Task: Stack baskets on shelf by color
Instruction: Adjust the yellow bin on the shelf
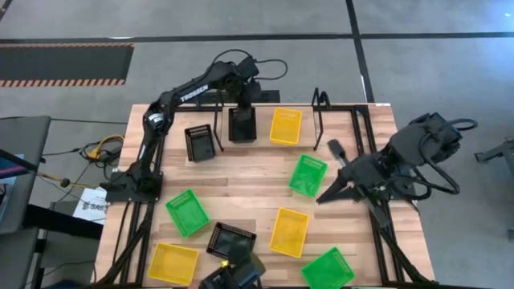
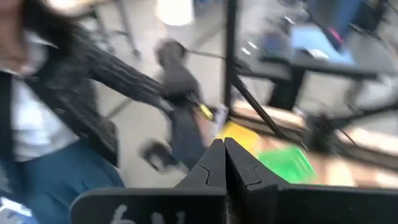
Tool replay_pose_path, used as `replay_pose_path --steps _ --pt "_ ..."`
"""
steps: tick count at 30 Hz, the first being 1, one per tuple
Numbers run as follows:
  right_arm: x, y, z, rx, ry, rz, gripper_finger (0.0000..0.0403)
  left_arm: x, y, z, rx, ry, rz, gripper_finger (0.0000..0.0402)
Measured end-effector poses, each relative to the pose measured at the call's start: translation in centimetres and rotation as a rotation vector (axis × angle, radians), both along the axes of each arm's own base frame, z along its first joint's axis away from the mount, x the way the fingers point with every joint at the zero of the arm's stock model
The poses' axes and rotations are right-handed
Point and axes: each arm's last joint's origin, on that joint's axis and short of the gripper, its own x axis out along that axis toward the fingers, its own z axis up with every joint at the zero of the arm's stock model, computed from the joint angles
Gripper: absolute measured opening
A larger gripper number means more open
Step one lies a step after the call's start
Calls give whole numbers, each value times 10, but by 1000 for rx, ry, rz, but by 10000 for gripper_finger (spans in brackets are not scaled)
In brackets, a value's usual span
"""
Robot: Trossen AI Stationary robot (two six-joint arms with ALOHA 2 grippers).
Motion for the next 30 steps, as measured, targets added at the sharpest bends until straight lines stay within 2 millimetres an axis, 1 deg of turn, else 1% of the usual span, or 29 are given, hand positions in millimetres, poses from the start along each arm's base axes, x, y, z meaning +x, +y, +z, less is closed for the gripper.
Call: replay_pose_path --steps 2,4,6,8,10,12,14,16,17,20,23,26,28,30 --pt "-2 -10 -6 -18 66 -114 8 0 -8 24 -70 -70 7 131" --pt "-5 -19 -16 -51 176 -242 8 -5 -18 45 -141 -108 21 132" --pt "-8 -31 -26 -82 282 -389 11 -14 -32 61 -182 -157 25 133" --pt "-12 -42 -36 -112 380 -524 15 -27 -49 78 -205 -169 38 133" --pt "0 -50 -42 -133 382 -603 21 -41 -65 95 -221 -169 61 133" --pt "7 -56 -47 -213 384 -596 24 -52 -84 112 -218 -181 66 133" --pt "16 -66 -53 -270 399 -659 17 -61 -104 129 -200 -207 65 133" --pt "21 -78 -64 -325 473 -730 6 -71 -127 147 -175 -244 45 133" --pt "30 -83 -72 -345 506 -766 6 -78 -138 155 -158 -264 35 133" --pt "48 -101 -102 -372 650 -812 4 -93 -168 175 -93 -307 34 133" --pt "57 -119 -136 -357 783 -896 3 -109 -193 190 -32 -343 57 133" --pt "65 -133 -177 -310 926 -956 2 -126 -214 202 9 -382 62 133" --pt "74 -140 -200 -239 926 -959 2 -136 -226 207 25 -400 50 133" --pt "83 -148 -219 -134 883 -913 2 -143 -235 212 30 -422 26 132"
